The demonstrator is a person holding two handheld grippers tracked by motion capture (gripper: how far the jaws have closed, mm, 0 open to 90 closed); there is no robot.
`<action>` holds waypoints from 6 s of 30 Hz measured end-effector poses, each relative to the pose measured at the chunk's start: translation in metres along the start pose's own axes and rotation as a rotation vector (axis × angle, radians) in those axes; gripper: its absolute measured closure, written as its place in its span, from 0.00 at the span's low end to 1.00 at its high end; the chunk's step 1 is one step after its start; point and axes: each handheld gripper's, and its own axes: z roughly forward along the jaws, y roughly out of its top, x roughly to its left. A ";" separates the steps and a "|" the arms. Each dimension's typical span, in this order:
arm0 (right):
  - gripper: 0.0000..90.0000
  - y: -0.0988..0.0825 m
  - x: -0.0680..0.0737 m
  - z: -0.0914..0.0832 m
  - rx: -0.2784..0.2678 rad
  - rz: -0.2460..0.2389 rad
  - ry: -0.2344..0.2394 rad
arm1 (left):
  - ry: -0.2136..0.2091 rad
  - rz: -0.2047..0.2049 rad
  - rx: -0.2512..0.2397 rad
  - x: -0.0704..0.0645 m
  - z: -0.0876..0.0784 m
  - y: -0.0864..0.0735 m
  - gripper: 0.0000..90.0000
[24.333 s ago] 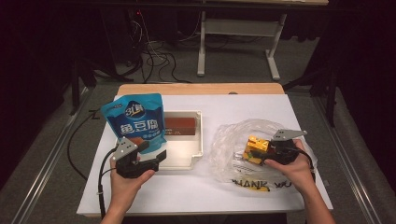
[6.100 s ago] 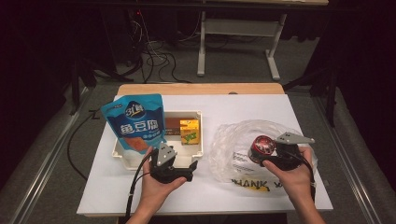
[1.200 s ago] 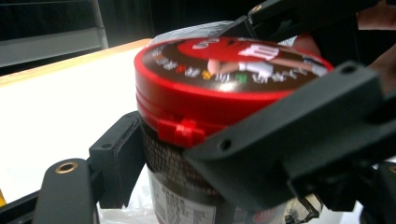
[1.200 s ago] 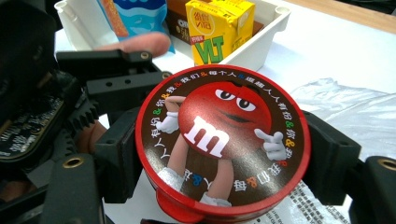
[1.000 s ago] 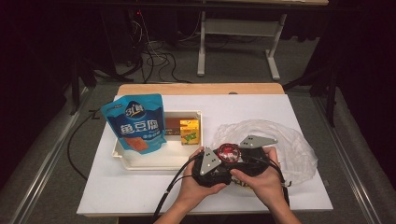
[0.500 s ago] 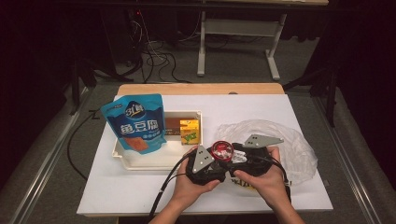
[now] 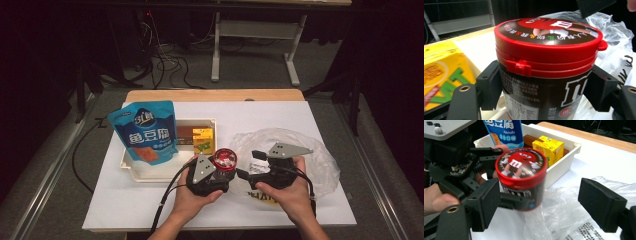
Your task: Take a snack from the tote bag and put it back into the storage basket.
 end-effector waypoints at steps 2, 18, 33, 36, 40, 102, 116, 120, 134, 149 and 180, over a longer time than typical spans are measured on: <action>0.21 0.000 -0.001 -0.002 -0.004 0.003 -0.005 | 0.007 0.000 -0.010 0.006 -0.006 0.000 0.29; 0.21 -0.009 -0.017 -0.006 0.009 0.033 -0.044 | 0.068 -0.035 -0.038 0.037 -0.025 -0.009 0.29; 0.23 -0.017 -0.030 -0.013 0.009 0.056 -0.085 | 0.101 -0.051 -0.052 0.064 -0.028 -0.016 0.29; 0.23 -0.019 -0.032 -0.013 0.014 0.060 -0.090 | 0.094 -0.046 -0.051 0.067 -0.024 -0.019 0.29; 0.23 -0.020 -0.035 -0.013 0.015 0.064 -0.094 | 0.089 -0.038 -0.042 0.071 -0.020 -0.022 0.29; 0.26 -0.033 -0.046 -0.013 0.036 0.101 -0.127 | 0.001 -0.091 0.317 0.096 0.005 -0.045 0.27; 0.26 -0.039 -0.049 -0.018 0.030 0.091 -0.129 | 0.046 -0.102 0.313 0.092 -0.041 -0.034 0.17; 0.26 -0.040 -0.050 -0.021 0.023 0.087 -0.132 | 0.069 -0.104 0.287 0.096 -0.057 -0.040 0.55; 0.26 -0.061 -0.061 -0.035 0.025 0.105 -0.164 | 0.087 -0.260 0.303 0.103 -0.042 -0.046 1.00; 0.26 -0.065 -0.065 -0.038 0.023 0.119 -0.179 | 0.073 -0.281 0.306 0.097 -0.024 -0.043 1.00; 0.22 -0.068 -0.069 -0.040 0.010 0.102 -0.184 | 0.155 -0.300 0.216 0.104 -0.051 -0.042 0.64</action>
